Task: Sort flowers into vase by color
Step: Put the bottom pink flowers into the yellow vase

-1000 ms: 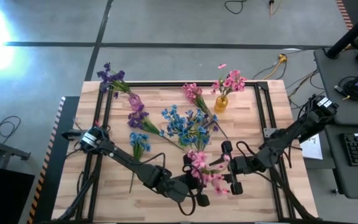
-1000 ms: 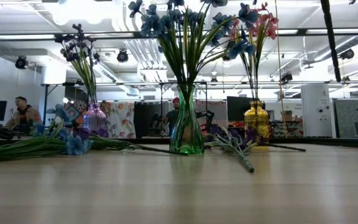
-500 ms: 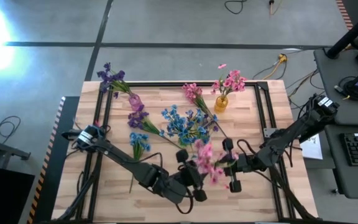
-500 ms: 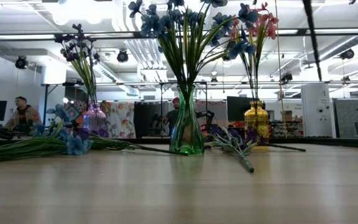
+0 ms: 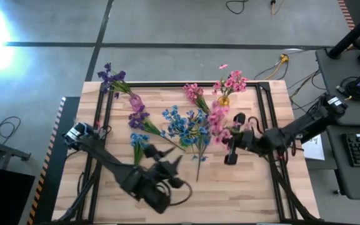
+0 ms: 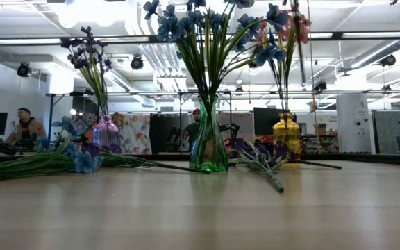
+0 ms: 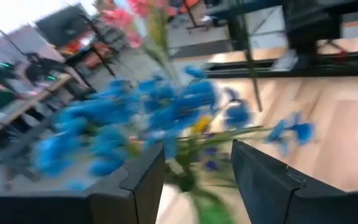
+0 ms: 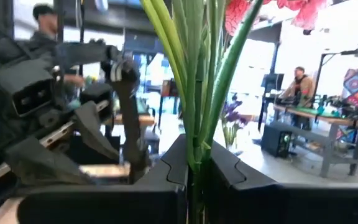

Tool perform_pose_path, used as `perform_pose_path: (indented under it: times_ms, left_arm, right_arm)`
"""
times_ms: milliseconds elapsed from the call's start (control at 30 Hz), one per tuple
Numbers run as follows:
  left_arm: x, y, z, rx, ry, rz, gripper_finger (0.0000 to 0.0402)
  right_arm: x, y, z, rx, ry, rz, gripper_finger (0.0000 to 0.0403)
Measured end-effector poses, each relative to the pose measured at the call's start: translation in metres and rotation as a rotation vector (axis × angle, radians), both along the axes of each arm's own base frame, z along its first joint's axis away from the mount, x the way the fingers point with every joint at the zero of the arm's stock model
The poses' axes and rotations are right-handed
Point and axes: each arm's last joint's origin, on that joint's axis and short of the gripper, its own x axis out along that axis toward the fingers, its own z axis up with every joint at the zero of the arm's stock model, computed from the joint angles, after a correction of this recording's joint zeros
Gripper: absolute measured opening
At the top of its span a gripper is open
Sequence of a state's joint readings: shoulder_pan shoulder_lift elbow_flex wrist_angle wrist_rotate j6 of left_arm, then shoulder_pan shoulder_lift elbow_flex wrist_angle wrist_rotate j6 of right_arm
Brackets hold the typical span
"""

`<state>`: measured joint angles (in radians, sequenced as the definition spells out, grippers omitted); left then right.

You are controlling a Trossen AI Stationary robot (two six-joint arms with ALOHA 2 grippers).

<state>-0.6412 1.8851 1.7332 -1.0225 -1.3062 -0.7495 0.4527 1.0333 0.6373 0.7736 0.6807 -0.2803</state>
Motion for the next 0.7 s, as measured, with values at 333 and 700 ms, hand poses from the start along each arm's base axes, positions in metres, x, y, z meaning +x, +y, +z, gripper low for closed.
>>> perform_pose_path:
  times_ms: [333,700]
  left_arm:
    - [-0.071,0.011,0.028,0.091,0.201,-0.047,0.0132]
    - [-0.061,-0.017,0.07,-0.036,0.251,-0.596,0.0035]
  right_arm:
    - [-0.007,-0.028,0.002,-0.027,-0.139,-0.229,0.0018]
    - [-0.031,-0.027,0.009,-0.028,-0.052,-0.222,0.0018]
